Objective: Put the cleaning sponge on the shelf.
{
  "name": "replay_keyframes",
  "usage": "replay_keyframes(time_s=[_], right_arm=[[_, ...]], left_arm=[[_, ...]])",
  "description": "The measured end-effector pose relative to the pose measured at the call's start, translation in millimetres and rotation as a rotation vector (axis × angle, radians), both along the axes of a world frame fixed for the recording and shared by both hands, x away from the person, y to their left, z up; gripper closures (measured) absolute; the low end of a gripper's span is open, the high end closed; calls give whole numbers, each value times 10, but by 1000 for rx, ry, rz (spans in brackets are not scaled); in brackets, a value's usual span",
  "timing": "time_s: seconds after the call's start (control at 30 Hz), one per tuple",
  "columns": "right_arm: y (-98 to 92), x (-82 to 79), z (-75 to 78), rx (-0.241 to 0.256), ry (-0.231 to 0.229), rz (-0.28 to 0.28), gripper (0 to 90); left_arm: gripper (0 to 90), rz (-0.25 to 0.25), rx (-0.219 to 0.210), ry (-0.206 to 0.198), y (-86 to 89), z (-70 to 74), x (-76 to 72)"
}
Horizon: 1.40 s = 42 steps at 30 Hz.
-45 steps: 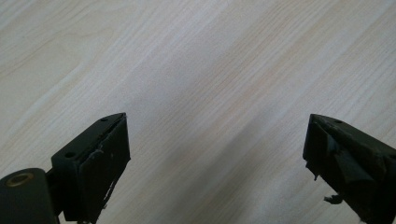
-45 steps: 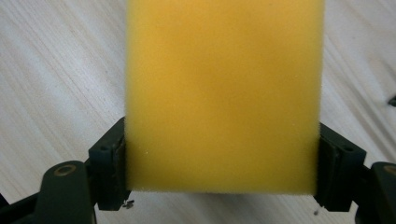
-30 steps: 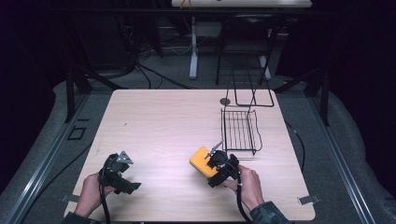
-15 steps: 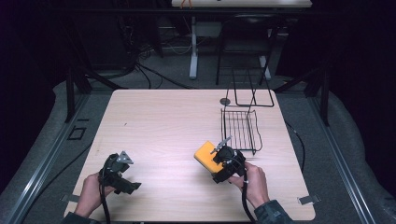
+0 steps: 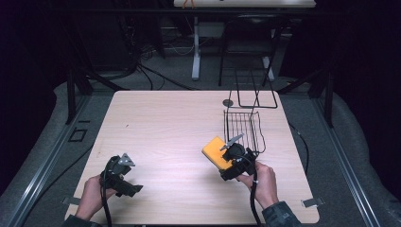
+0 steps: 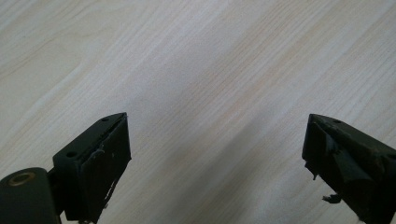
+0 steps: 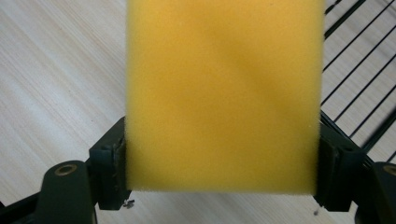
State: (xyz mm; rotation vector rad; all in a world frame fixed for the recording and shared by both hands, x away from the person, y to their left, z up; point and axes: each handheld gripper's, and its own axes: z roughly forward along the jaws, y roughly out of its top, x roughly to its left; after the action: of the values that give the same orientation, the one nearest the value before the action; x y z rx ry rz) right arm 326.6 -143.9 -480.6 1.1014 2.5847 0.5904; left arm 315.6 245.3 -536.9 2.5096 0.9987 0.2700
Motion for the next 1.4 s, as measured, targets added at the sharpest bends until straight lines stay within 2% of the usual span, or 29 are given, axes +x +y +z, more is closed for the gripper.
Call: replay_keyframes(time_s=[0.13, 0.17, 0.33, 0.67, 0.9, 0.93, 1.1, 1.2, 1.4], right_arm=[[-48, 8, 39, -1, -11, -16, 225], [-85, 10, 64, 16, -36, -29, 225], [-172, 22, 121, 23, -59, -58, 226], [-318, 81, 159, 38, -78, -105, 225], [-459, 146, 170, 50, -90, -160, 225], [-509, 185, 169, 65, -96, -181, 226], [-589, 256, 138, 70, -87, -216, 226], [-654, 333, 100, 96, -82, -247, 226], [-710, 438, 15, 96, -64, -287, 226]], left_arm=[[79, -2, 2, -4, -4, 2, -6], [79, -3, 2, -5, -5, 2, -8], [80, -6, 5, -2, -13, 0, -4], [80, -11, 4, 8, -26, -3, 2], [80, -22, 8, 13, -47, -7, 18], [80, -29, 12, 13, -55, -9, 24], [81, -37, 17, 17, -65, -16, 27], [80, -34, 15, 15, -58, -12, 25], [81, -35, 20, 19, -56, -13, 26]])
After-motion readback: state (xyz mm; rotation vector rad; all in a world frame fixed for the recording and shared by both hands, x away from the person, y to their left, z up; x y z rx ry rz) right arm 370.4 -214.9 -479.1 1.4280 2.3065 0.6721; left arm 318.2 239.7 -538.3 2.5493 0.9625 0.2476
